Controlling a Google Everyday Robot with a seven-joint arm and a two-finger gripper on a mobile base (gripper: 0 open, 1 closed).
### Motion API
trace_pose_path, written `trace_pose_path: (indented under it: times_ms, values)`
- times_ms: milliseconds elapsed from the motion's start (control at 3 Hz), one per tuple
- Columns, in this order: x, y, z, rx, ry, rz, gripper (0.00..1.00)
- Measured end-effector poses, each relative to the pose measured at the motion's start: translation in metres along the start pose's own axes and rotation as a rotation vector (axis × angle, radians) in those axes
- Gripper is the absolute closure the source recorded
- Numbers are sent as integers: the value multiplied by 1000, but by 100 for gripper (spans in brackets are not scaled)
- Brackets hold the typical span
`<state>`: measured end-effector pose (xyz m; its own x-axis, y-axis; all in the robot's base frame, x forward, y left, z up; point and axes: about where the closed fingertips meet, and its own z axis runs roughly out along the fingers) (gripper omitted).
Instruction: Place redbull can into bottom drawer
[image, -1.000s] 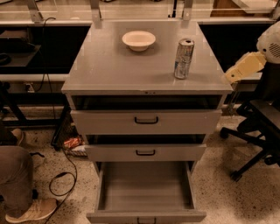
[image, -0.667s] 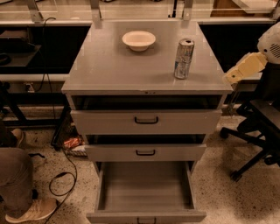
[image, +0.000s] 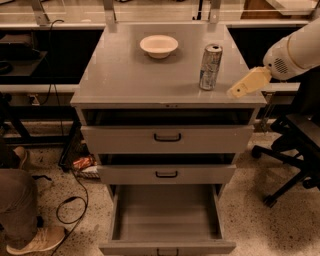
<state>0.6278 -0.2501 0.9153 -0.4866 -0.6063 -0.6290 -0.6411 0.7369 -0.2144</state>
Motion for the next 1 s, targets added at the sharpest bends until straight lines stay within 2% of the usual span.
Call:
trace_pose_path:
  times_ms: [333,1000]
  values:
    - [-24,10,35,-18,-77,70,0]
    - [-64,15,67,-31,-203,134,0]
